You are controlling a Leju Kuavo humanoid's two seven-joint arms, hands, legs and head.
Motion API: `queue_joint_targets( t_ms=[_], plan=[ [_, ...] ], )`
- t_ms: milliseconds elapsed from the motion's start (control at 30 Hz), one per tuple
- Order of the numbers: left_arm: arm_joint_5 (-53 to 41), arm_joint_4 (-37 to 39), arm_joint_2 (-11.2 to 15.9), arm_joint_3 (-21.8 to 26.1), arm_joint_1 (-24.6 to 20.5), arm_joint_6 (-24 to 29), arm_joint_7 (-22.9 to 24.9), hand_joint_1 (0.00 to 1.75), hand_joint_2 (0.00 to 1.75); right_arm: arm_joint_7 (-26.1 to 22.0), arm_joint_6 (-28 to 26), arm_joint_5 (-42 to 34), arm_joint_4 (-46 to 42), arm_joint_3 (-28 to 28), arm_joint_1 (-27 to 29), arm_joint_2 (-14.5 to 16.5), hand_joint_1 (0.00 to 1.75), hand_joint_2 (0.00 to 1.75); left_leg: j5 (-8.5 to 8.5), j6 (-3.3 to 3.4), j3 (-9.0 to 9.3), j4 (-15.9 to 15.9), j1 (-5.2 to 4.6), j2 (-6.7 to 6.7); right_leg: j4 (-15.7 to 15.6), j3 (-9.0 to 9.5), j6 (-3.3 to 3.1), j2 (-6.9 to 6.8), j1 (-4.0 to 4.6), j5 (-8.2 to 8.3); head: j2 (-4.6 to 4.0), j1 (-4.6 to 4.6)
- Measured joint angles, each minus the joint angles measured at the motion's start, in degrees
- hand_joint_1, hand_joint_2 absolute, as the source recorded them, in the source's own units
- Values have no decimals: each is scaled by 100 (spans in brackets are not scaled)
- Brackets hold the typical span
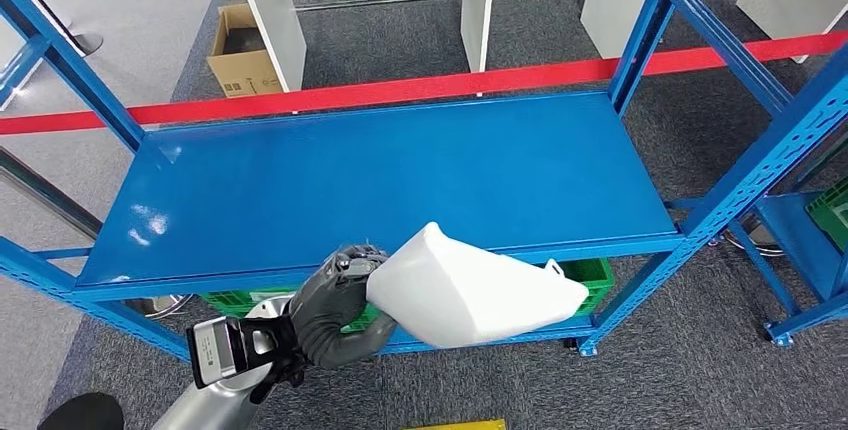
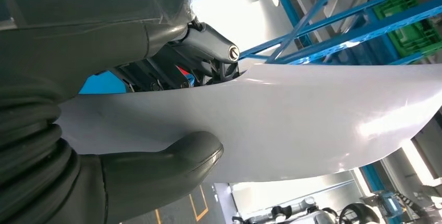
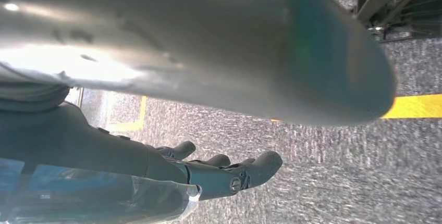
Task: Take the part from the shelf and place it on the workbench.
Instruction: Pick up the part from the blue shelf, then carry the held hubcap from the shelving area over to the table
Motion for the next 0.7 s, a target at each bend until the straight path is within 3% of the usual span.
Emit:
queue_joint_targets(
  t_ms=[33,67,100,200,267,333,367,400,433,500,533,567,600,633,700],
  plan=[
    [5,37,-3,-11,-8,-2,-1,175,175,-1,2,1,0,-4,2,8,0,0,-69,7,-64,222,-2,0,1,-45,-9,-2,14,36,0,1],
    [12,70,-4,-21,-12,-1,-2,175,175,-2,10,5,0,-6,4,15,0,0,-20,26,-24,232,-7,-1,1,-87,-13,-2,31,73,0,0],
    [21,95,-7,-29,-20,2,-4,175,175,-3,19,11,0,-7,5,20,0,0,128,62,131,14,-16,-1,2,-125,-14,1,50,111,0,-1],
    [84,124,-52,-63,-100,-2,8,175,175,28,25,9,1,-13,9,57,0,0,536,244,855,-1180,-95,17,-8,-199,17,6,79,228,0,5],
    [151,139,-105,-102,-179,-25,53,175,175,105,-1,-22,1,-39,12,75,0,0,581,279,999,-1484,-156,30,-32,-210,88,-13,58,310,0,-4],
    [205,170,-155,-151,-226,-43,115,175,175,177,-23,-55,1,-85,12,77,0,0,696,279,931,-1530,-165,32,-62,-215,166,-30,37,378,0,-18],
    [223,193,-179,-177,-244,-47,140,175,175,197,-26,-68,1,-105,15,80,0,0,764,293,888,-1560,-151,39,-31,-242,196,-29,34,322,0,-15],
    [239,219,-201,-201,-258,-46,159,175,175,209,-26,-78,2,-122,20,81,0,0,843,314,834,-1591,-133,46,82,-289,221,-27,34,166,0,-4],
    [257,247,-216,-222,-272,-45,171,175,175,213,-22,-86,2,-134,26,73,0,0,916,330,774,-1609,-117,54,320,-368,243,-25,32,-89,0,7],
    [283,300,-226,-251,-277,-32,184,175,175,221,-4,-89,2,-148,34,50,0,0,1039,345,629,-1603,-117,65,1045,-556,296,-24,32,-614,0,29],
    [292,321,-222,-260,-271,-23,186,175,175,238,10,-86,2,-150,36,37,0,0,1102,340,555,-1596,-116,75,1361,-603,318,-25,29,-726,0,31],
    [295,339,-213,-265,-264,-14,186,175,175,268,22,-83,2,-150,37,29,0,0,1160,330,486,-1586,-114,84,1514,-568,333,-26,24,-705,0,32],
    [296,351,-200,-268,-259,-8,187,175,175,314,31,-80,2,-151,38,20,0,0,1208,315,420,-1571,-109,91,1441,-424,341,-27,16,-583,0,33],
    [296,358,-185,-270,-255,-5,187,175,175,377,35,-79,2,-152,39,11,0,0,1245,296,351,-1541,-100,95,1134,-162,349,-27,6,-429,0,33],
    [296,363,-163,-270,-256,-3,189,175,175,534,34,-80,2,-167,36,-6,0,0,1290,247,226,-1448,-103,96,312,411,344,-16,-3,-345,0,33]
  ],
)
